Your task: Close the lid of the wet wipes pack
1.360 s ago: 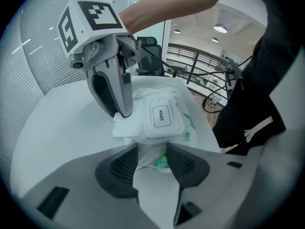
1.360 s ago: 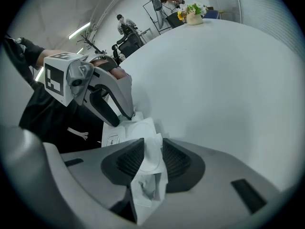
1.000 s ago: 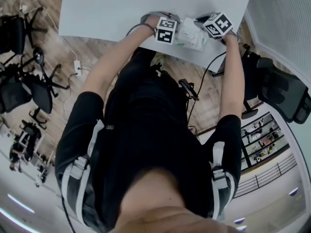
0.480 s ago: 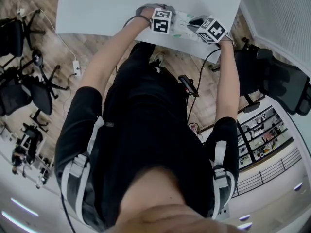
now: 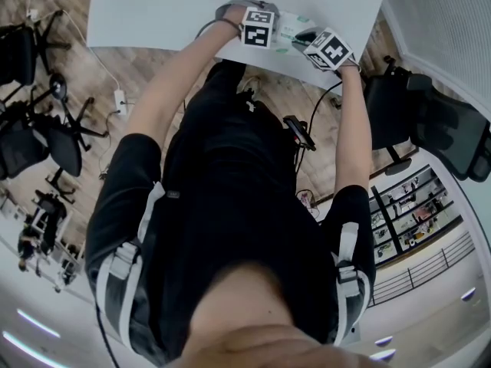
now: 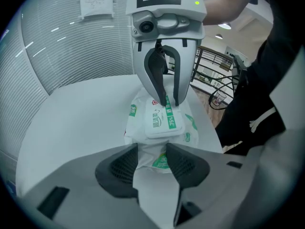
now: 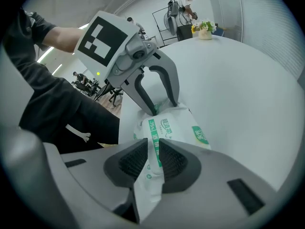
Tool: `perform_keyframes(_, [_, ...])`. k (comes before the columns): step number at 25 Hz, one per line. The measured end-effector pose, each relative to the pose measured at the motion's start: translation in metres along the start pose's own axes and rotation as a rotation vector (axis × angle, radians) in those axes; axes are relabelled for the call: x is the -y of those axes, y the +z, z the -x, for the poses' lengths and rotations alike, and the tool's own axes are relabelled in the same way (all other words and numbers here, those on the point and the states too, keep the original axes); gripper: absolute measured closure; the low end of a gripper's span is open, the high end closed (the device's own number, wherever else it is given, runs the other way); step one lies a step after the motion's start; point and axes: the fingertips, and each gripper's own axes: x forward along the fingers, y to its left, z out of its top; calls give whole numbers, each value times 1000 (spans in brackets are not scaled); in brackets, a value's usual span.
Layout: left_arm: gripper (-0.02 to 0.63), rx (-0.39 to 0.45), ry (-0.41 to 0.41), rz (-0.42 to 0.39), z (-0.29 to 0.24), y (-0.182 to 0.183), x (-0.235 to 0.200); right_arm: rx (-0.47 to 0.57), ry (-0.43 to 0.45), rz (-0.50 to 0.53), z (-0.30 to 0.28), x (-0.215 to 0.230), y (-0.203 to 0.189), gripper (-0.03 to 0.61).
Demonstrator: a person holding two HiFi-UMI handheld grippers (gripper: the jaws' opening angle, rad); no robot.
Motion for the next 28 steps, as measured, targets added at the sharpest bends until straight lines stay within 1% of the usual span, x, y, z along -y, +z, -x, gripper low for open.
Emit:
perform_keyframes(4, [416,1,0,1,0,0,0,-18,-53,7,-3,1,-1,491])
perform_keyframes(10, [416,-1,5,0,2,0,1,-92,-134,22,-9,-2,-5,485])
perform_keyframes(15, [416,-2,-3,1,-1,0,-1,-115,-208,66,-14,2,-4,480])
perform_keyframes(17, [416,-1,-5,2,0,-2,-1,-126,-244,73,-16,2,-1,494])
perform_keyframes(19, [416,0,-3,2,1,-3,-1,-134,-274,78,-18,2,-1,492])
perform_keyframes(23, [416,-4,-2,2,1,-2,0,-132,-308,81,-19,2,-2,491])
perform_keyframes(28, [416,-16,14,3,1,-2,1,-107,-319,65,-19,1,-2,491])
